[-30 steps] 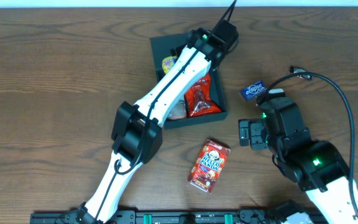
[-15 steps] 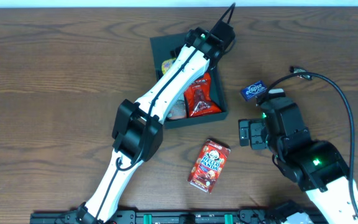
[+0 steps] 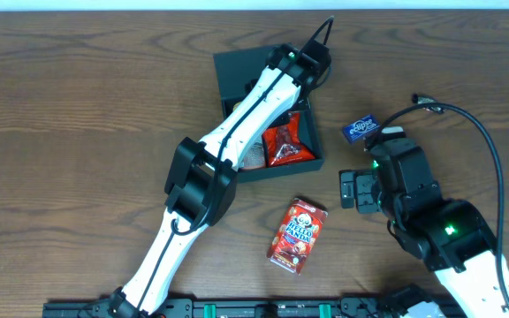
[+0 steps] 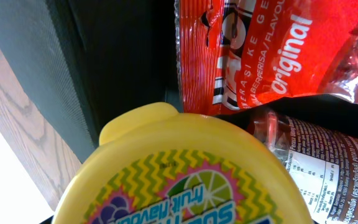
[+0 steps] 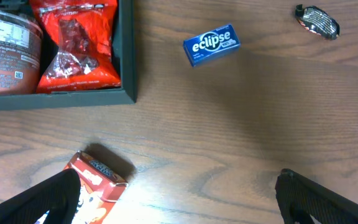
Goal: Pack container
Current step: 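Lower the Mentos roll into the box beside the can and release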
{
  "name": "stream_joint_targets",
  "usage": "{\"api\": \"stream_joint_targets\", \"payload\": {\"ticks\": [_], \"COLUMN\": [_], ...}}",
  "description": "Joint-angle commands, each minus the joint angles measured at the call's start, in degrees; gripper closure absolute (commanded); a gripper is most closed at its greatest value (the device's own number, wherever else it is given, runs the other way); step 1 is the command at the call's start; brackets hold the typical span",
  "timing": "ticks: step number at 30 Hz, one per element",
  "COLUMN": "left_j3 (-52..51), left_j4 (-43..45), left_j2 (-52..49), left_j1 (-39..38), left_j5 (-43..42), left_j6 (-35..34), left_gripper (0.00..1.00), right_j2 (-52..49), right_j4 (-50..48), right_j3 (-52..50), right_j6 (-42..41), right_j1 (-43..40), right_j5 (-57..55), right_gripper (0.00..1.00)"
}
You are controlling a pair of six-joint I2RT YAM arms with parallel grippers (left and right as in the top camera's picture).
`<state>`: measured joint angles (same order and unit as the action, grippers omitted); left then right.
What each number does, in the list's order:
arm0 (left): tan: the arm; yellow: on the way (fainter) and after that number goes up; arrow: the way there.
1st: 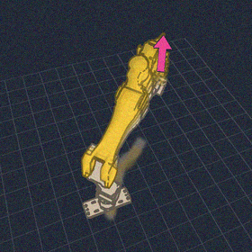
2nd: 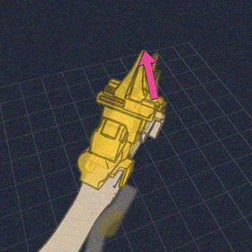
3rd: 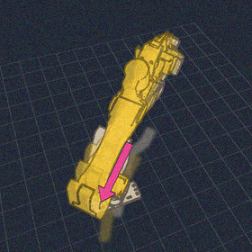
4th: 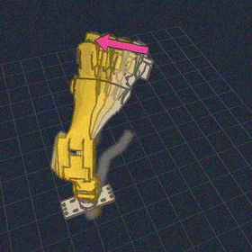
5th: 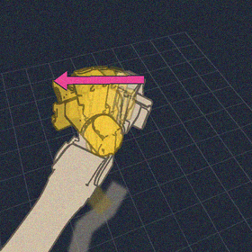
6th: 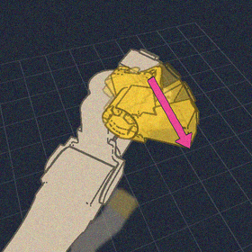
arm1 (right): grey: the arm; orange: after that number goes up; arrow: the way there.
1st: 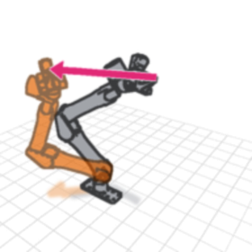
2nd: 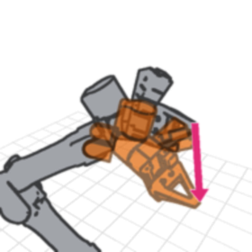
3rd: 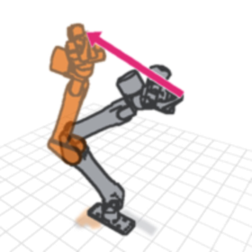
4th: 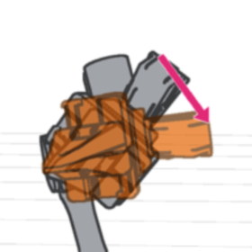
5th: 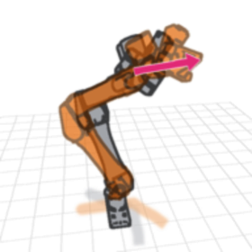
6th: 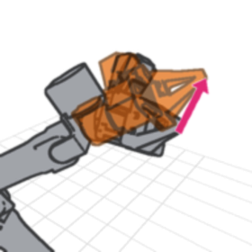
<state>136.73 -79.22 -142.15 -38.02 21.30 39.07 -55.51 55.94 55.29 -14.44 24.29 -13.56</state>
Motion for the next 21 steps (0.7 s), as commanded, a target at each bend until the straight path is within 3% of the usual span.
{"api": "stream_joint_targets", "payload": {"ticks": [1,5,8,14,21], "left_j3": [1.29,1.29,1.29,1.29,1.29], "left_j4": [-0.26,-0.31,-0.33,-1.09,-1.64], "left_j2": [-0.04,-0.04,-0.04,-0.04,-0.04], "left_j1": [0.26,0.26,0.31,0.52,1.81], "left_j5": [-0.37,-0.35,-0.37,-0.13,0.22], "left_j6": [0.76,0.55,-0.59,-0.74,-2.01], "left_gripper": [0.94,0.93,0.80,0.76,0.82], "right_j2": [-0.11,-0.11,-0.11,-0.11,-0.11], "right_j4": [0.20,0.22,0.22,0.24,0.26], "right_j3": [0.02,0.02,0.02,0.02,0.02], "right_j6": [-0.31,-0.31,-0.31,-0.31,-0.31], "right_j1": [0.55,0.55,0.55,0.55,0.55], "right_j5": [-0.59,-0.59,-0.59,-0.59,-0.59], "right_gripper": [0.01,0.01,0.01,0.01,0.01]}}
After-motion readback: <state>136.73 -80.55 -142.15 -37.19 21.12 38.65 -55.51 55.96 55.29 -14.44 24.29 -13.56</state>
